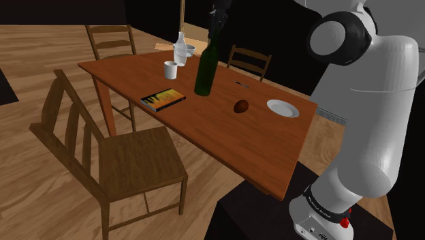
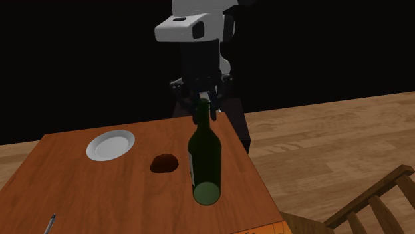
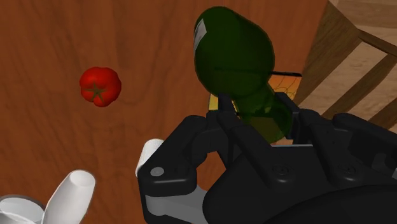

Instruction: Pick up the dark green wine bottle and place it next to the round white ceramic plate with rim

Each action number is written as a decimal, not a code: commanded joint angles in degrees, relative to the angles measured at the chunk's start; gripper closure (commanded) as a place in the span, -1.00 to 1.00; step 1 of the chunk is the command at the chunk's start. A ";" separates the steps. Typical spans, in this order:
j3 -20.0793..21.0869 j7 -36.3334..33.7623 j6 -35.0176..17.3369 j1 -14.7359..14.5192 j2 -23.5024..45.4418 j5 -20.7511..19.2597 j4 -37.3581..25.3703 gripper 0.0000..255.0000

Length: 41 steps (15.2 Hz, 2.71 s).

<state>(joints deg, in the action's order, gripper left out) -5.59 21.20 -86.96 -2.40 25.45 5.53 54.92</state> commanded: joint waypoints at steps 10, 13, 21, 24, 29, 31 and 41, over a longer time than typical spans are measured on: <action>-3.10 9.66 -4.88 5.63 -14.09 0.32 19.59 1.00; -4.48 13.14 -5.65 7.56 -17.16 0.42 23.69 1.00; -8.81 22.95 -6.12 12.82 -22.40 0.65 30.22 1.00; -10.65 26.82 -5.88 14.84 -23.32 0.82 31.26 1.00; -13.89 33.54 -5.05 18.37 -23.59 1.34 31.44 1.00; -15.24 36.31 -4.59 19.84 -23.24 1.69 30.97 1.00; -21.93 50.84 -0.75 28.53 -17.18 5.44 23.59 1.00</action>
<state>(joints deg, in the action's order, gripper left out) -26.87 70.43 -88.29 25.10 7.14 10.32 79.88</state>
